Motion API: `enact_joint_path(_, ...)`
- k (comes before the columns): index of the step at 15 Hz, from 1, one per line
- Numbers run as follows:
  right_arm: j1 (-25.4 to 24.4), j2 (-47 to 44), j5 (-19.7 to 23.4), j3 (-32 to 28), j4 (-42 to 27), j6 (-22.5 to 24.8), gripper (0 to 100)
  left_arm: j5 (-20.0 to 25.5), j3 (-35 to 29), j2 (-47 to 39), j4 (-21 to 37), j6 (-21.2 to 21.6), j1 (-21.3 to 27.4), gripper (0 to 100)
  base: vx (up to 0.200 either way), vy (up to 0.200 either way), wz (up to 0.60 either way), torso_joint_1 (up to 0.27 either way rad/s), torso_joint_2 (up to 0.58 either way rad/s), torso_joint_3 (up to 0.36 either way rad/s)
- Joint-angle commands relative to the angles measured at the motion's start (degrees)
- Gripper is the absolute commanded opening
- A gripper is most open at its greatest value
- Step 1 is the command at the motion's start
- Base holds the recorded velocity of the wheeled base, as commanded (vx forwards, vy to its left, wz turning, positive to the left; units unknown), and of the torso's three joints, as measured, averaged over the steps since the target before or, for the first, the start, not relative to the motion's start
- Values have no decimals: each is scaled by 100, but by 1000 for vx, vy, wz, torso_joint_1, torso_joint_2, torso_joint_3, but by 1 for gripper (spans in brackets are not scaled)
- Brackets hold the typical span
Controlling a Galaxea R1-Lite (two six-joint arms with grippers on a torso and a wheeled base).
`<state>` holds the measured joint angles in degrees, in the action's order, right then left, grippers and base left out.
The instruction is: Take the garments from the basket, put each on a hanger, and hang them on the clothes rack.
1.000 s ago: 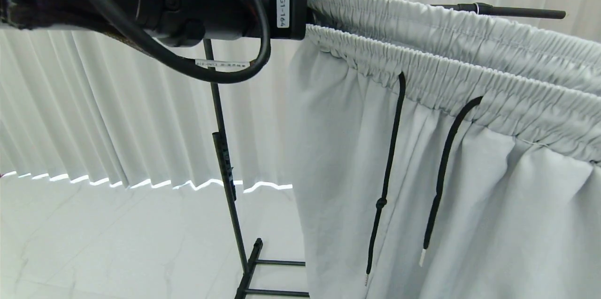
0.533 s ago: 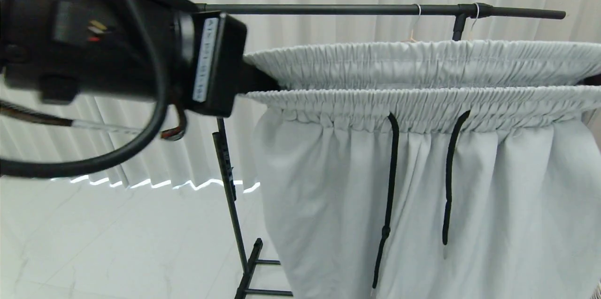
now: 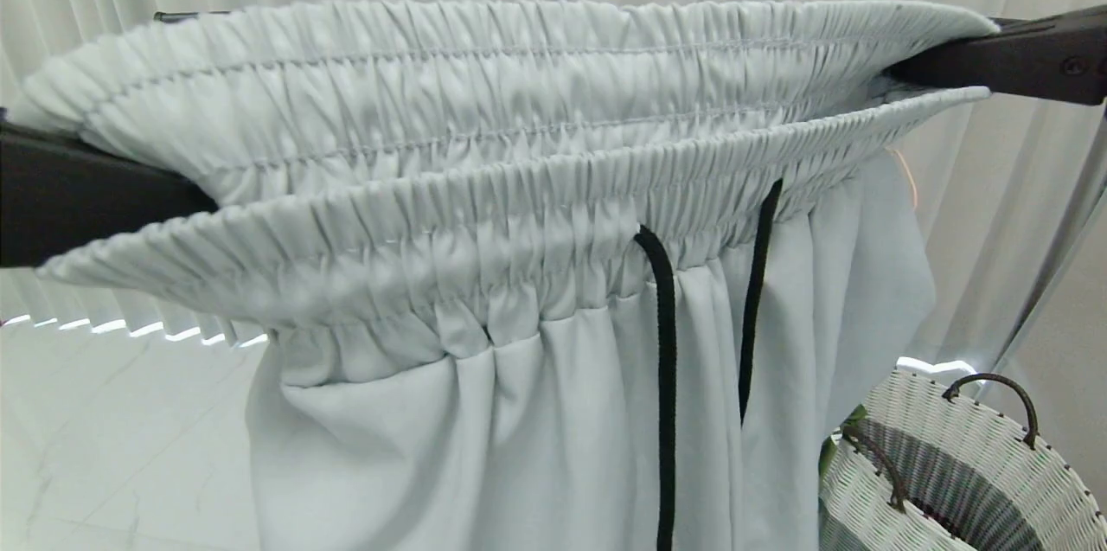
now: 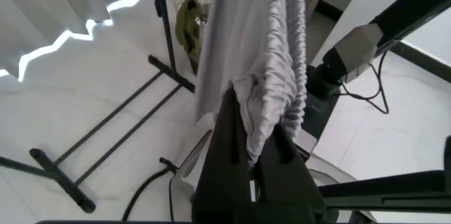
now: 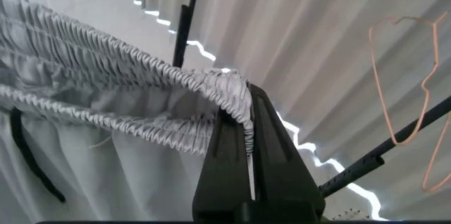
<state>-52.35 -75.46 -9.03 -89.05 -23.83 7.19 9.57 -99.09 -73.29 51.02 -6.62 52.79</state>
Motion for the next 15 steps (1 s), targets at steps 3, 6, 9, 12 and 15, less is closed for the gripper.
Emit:
enact_joint_path(3, 242, 31, -169, -438, -877, -7, 0, -526, -269, -326, -233, 179, -234, 0, 0, 0, 0, 0, 0, 0)
enact_joint_path(6, 471, 40, -169, -1079, -1660, -236, 0, -1555, -621, -968, -909, 161, -541, 0, 0, 0, 0, 0, 0, 0)
enact_joint_path(9, 453, 128, -213, -1062, -1739, -412, 0, -1607, -717, -1012, -1032, 187, -559, 0, 0, 0, 0, 0, 0, 0)
enact_joint_path(12, 462, 137, -257, -1211, -1721, -412, 0, -1616, -1087, -1117, -1112, 196, -664, 0, 0, 0, 0, 0, 0, 0)
enact_joint_path(15, 471, 146, -257, -1211, -1730, -420, 0, -1625, -1095, -1135, -1112, 187, -664, 0, 0, 0, 0, 0, 0, 0)
